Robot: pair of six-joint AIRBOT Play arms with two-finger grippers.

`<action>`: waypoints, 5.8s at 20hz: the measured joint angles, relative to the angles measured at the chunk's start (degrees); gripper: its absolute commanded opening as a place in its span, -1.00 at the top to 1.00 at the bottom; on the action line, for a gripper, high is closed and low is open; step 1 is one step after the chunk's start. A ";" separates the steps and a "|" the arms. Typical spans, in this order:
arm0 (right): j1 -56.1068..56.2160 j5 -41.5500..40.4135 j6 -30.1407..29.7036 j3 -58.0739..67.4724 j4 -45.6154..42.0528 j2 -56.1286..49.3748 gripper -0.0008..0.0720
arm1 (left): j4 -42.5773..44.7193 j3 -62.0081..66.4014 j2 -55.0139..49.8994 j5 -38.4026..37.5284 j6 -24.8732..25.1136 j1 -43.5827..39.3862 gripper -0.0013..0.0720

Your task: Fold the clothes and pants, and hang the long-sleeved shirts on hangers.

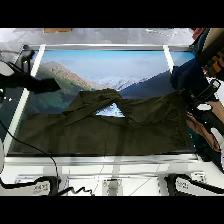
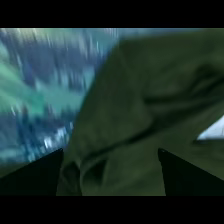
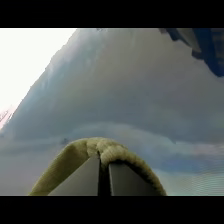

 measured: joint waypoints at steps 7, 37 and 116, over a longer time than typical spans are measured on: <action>0.39 1.07 -0.15 0.07 -2.67 -0.81 0.92 | 1.95 -12.61 0.09 4.87 4.74 -0.07 -0.82; 0.42 2.71 -0.46 0.07 -7.30 -0.11 0.92 | -4.07 -0.44 -2.51 25.05 12.61 2.89 0.92; 0.42 6.10 -0.55 0.07 -10.69 0.35 0.91 | -8.37 3.74 -18.51 1.40 5.64 21.07 0.92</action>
